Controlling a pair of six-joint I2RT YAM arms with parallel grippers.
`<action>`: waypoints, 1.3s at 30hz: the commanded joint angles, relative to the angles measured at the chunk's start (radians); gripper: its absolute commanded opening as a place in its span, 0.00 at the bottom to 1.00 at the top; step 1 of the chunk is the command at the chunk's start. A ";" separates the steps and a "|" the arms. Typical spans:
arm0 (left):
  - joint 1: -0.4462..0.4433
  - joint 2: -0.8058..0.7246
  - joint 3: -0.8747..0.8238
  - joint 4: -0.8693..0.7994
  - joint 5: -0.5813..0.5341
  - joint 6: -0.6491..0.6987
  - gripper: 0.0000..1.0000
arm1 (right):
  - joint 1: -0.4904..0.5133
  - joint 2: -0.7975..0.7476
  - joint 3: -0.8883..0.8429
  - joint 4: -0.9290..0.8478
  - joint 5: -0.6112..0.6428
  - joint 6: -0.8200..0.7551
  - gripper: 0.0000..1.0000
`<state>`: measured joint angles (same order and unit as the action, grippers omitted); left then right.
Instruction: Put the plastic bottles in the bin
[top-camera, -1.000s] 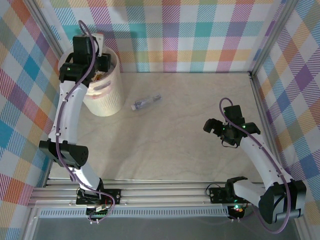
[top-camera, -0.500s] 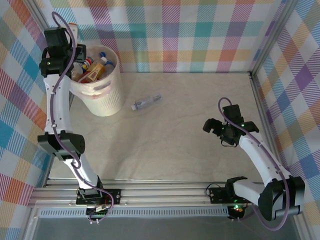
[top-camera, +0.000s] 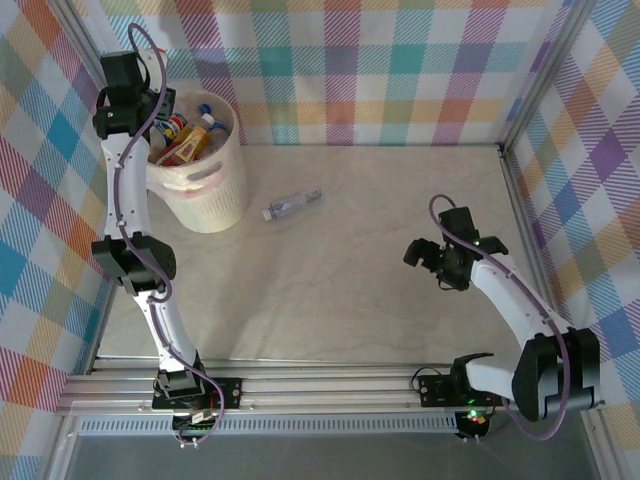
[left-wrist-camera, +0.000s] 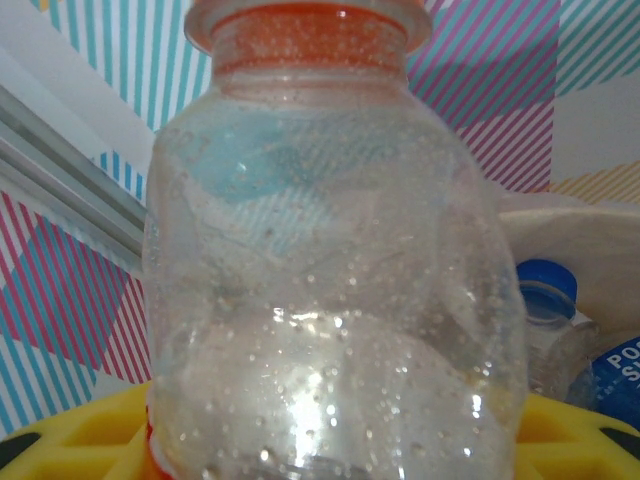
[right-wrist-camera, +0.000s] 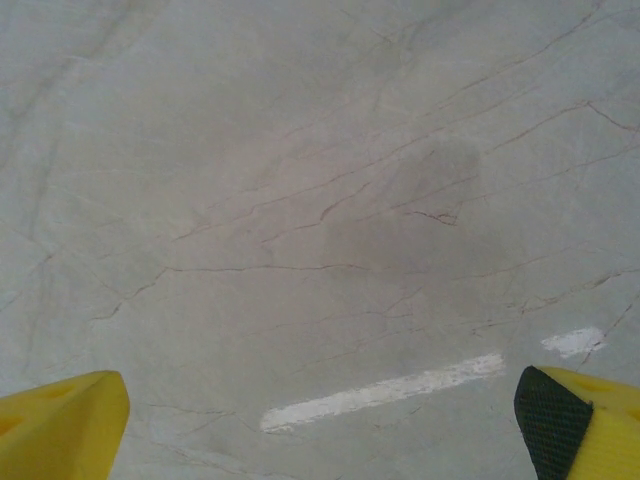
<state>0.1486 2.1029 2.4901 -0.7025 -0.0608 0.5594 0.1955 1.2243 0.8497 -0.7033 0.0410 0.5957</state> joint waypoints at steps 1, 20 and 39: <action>0.019 0.022 0.036 0.025 0.037 0.058 0.39 | -0.005 0.032 0.042 0.003 0.005 0.015 1.00; 0.046 0.067 0.036 0.042 0.056 0.199 0.47 | -0.004 0.077 0.068 0.003 -0.002 0.020 1.00; 0.046 0.060 0.035 -0.048 0.178 0.249 0.77 | -0.004 0.070 0.081 -0.007 0.005 0.019 1.00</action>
<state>0.1852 2.1651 2.4985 -0.7197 0.0715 0.8024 0.1955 1.3025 0.8978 -0.6983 0.0410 0.6067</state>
